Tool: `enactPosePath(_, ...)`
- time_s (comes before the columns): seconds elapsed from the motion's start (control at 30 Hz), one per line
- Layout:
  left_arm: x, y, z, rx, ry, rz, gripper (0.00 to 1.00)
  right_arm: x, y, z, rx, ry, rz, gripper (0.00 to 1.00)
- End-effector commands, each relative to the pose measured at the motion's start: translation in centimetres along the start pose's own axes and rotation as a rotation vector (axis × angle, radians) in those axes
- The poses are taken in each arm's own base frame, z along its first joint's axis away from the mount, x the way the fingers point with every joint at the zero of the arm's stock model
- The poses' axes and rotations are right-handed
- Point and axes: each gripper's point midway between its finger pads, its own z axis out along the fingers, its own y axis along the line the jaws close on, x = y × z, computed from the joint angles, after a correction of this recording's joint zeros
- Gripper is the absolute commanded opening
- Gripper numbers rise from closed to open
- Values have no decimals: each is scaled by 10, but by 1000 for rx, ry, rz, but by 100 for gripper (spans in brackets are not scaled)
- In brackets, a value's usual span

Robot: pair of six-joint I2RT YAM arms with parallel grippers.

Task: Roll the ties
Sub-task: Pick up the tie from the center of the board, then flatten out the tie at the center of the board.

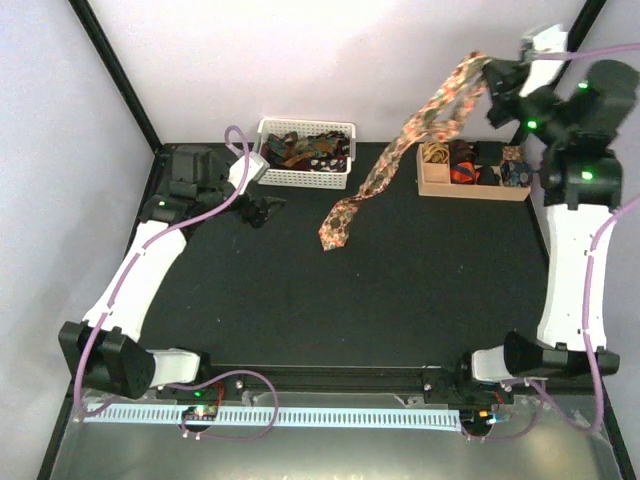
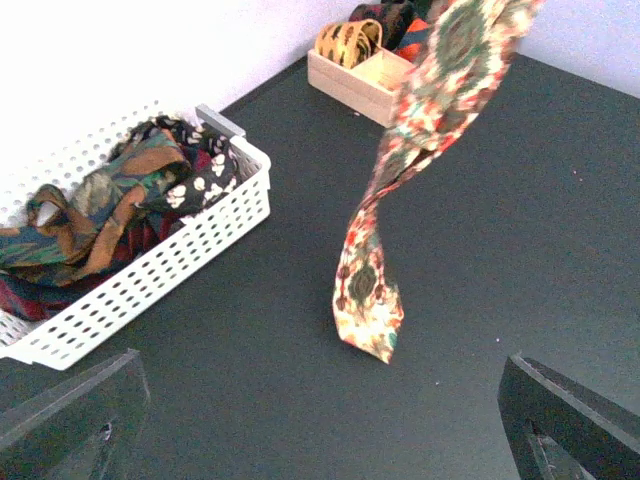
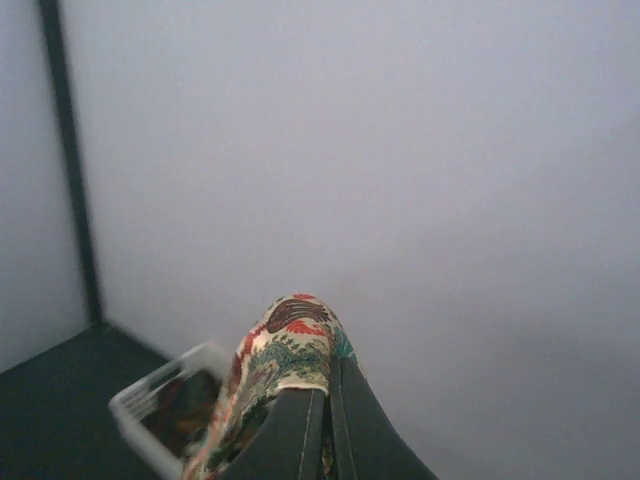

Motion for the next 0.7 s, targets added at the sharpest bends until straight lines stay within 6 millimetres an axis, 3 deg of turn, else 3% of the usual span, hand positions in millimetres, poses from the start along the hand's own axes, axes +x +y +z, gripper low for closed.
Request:
enactPosePath(0.0, -16, 3, -20, -67, -53, 37, 99, -70, -25, -60, 114, -224, -52, 1)
enactPosePath(0.13, -12, 2, -25, -88, -55, 26, 99, -98, -49, -94, 206, -310, -146, 1)
enactPosePath(0.3, -10, 4, -33, -114, -67, 17, 99, -132, -38, -98, 88, -418, -276, 1)
enactPosePath(0.47, -14, 8, -49, -153, -94, -13, 99, -169, 7, -86, -305, -531, -224, 1)
enactPosePath(0.5, -15, 10, -52, -169, -101, -19, 99, -173, 27, -79, -413, -526, -176, 1)
enactPosePath(0.57, -16, 15, -59, -204, -109, -33, 99, -163, 69, -56, -626, -476, -116, 1)
enactPosePath(0.67, -14, 29, -66, -273, -107, -70, 99, -105, 141, -4, -915, -289, 51, 15)
